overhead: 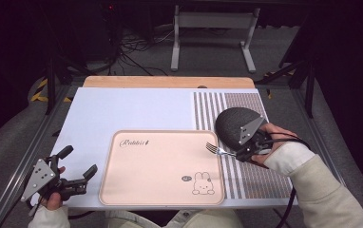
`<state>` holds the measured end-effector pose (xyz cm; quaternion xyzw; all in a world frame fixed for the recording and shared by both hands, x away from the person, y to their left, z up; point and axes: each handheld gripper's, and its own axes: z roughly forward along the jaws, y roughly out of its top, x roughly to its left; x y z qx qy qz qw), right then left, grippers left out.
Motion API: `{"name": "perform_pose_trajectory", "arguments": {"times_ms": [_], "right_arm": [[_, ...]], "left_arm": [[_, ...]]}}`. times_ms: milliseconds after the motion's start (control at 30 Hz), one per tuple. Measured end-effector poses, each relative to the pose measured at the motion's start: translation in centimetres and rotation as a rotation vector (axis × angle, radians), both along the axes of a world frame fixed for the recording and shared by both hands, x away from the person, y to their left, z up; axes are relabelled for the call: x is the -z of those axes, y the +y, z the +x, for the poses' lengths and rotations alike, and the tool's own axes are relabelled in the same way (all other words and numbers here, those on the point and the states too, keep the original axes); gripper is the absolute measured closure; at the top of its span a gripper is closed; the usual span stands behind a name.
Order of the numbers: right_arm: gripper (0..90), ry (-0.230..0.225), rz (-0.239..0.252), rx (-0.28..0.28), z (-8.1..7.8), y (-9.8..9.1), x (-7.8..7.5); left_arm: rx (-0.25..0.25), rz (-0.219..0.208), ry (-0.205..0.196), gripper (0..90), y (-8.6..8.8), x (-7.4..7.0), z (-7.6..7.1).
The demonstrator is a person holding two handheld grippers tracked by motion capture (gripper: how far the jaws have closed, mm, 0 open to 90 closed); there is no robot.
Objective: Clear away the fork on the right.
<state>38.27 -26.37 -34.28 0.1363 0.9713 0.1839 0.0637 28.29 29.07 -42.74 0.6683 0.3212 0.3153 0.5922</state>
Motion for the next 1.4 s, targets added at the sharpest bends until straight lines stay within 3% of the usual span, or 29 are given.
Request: {"name": "perform_pose_trajectory", "arguments": {"times_ms": [133,633,833,1067,1400], "right_arm": [[78.3,-0.007,-0.016,0.015,0.1,1.2,-0.4],[78.3,0.032,0.023,0.064,0.6,4.6,-0.6],[78.3,0.032,0.03,0.073,0.7,5.8,-0.6],[78.4,0.001,0.052,0.098,1.0,7.2,-0.4],[78.3,0.035,0.056,0.132,1.5,9.2,0.4]], "left_arm": [[0.0,0.0,0.0,0.2,0.0,0.0,0.0],[0.0,-0.005,-0.004,0.2,0.1,0.0,0.0],[0.002,-0.005,-0.003,0.2,0.1,0.0,0.0],[0.002,-0.001,-0.003,0.2,0.1,0.0,0.0],[0.001,-0.005,-0.002,0.2,0.1,0.0,0.0]]}}
